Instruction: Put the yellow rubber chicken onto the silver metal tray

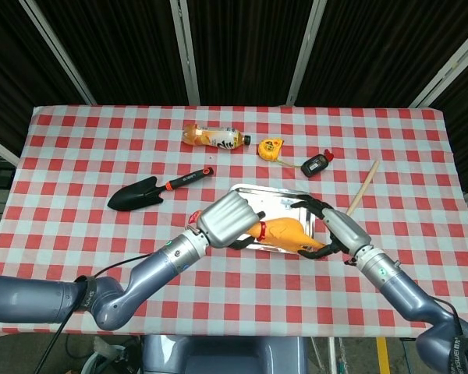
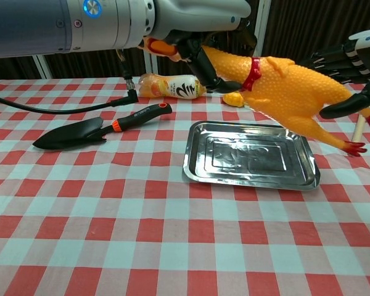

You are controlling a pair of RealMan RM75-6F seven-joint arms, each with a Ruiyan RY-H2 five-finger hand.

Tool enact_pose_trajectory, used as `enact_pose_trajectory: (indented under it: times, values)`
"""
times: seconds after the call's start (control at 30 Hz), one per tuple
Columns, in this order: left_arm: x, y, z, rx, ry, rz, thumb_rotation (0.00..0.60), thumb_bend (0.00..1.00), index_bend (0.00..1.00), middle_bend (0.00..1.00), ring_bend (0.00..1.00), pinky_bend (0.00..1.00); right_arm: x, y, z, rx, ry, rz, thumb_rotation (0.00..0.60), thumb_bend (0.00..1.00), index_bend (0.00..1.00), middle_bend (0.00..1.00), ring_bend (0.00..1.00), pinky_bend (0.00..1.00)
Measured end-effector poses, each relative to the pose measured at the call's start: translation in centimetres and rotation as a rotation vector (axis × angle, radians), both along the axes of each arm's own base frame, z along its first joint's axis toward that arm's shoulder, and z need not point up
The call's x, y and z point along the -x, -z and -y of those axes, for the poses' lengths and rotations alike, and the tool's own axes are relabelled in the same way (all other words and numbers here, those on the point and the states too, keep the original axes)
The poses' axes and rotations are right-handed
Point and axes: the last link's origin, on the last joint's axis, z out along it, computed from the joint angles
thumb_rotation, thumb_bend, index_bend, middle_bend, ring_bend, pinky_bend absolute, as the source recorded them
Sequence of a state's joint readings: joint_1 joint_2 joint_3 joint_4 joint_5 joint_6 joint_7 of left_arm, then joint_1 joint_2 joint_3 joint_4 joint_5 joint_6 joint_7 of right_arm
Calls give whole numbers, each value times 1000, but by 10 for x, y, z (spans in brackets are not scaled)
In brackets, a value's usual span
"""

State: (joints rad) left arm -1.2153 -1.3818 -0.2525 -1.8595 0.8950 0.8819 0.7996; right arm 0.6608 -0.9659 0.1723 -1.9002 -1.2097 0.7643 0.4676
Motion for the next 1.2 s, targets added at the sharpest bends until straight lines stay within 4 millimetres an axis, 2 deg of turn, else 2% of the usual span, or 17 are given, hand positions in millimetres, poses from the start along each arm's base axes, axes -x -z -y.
enact_pose_trajectory:
  times: [0.3,0.5,0.67,0.8,0.9,1.07,1.2]
  values:
    - [-7,5,3,-17,5,-22,600,692,705,695,604,691,7,1,4,10,13,-1,600,341,299,119,14,34]
    - [-6,7,4,-22,3,-35,600,692,705,694,604,690,10,3,7,13,18,3,600,404,382,185,91,88]
    - [-6,10,4,-28,3,-46,600,691,705,693,604,690,12,3,7,21,21,6,600,504,463,274,194,175]
    - [-8,12,2,-31,2,-43,600,689,704,692,604,690,12,3,7,29,16,10,600,649,531,370,308,312]
    - [-9,13,1,-32,0,-38,600,688,702,689,604,690,12,3,7,39,13,14,600,793,605,482,440,481]
    - [-11,15,-1,-34,-3,-25,600,688,701,688,604,690,13,4,8,46,10,18,600,908,715,622,604,689]
    - [-11,16,-1,-34,-4,-21,600,687,701,688,604,690,13,5,8,52,6,19,600,992,812,710,703,790]
